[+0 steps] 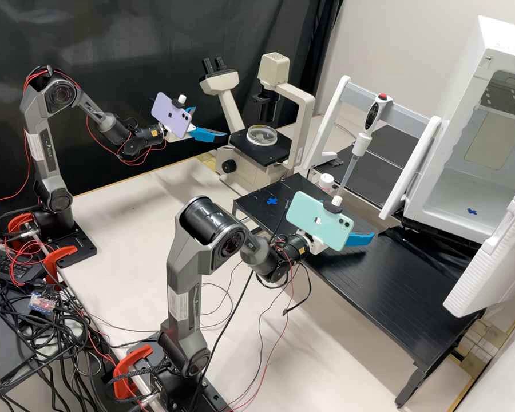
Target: Move the petri dish to the bench
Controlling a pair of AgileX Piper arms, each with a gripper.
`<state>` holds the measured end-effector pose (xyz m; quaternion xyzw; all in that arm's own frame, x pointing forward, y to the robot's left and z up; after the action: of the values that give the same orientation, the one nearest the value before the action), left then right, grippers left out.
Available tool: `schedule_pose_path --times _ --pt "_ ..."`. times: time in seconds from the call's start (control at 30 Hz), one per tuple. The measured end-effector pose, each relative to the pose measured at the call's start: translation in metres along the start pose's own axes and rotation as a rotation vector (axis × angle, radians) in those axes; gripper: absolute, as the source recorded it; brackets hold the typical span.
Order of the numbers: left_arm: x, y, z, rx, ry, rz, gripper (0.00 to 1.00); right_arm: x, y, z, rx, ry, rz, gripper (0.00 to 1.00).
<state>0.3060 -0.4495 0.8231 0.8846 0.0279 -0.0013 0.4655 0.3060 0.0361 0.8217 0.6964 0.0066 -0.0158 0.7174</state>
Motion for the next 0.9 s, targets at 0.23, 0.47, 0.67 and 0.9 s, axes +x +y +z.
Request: schedule_pose_path --times 0.23,0.47,0.67,0.9 --pt "0.000 0.000 0.000 0.000 0.000 0.000 1.00 0.000 0.000 0.000 0.000 0.000 0.000 1.00" --pt "0.000 0.000 0.000 0.000 0.000 0.000 1.00 -0.004 -0.001 0.000 -0.001 0.000 -0.003 1.00" --pt "0.000 0.000 0.000 0.000 0.000 0.000 1.00 -0.016 -0.001 -0.010 -0.008 0.041 -0.007 1.00" --pt "0.000 0.000 0.000 0.000 0.000 0.000 1.00 -0.034 -0.020 -0.041 -0.034 0.160 -0.058 1.00"
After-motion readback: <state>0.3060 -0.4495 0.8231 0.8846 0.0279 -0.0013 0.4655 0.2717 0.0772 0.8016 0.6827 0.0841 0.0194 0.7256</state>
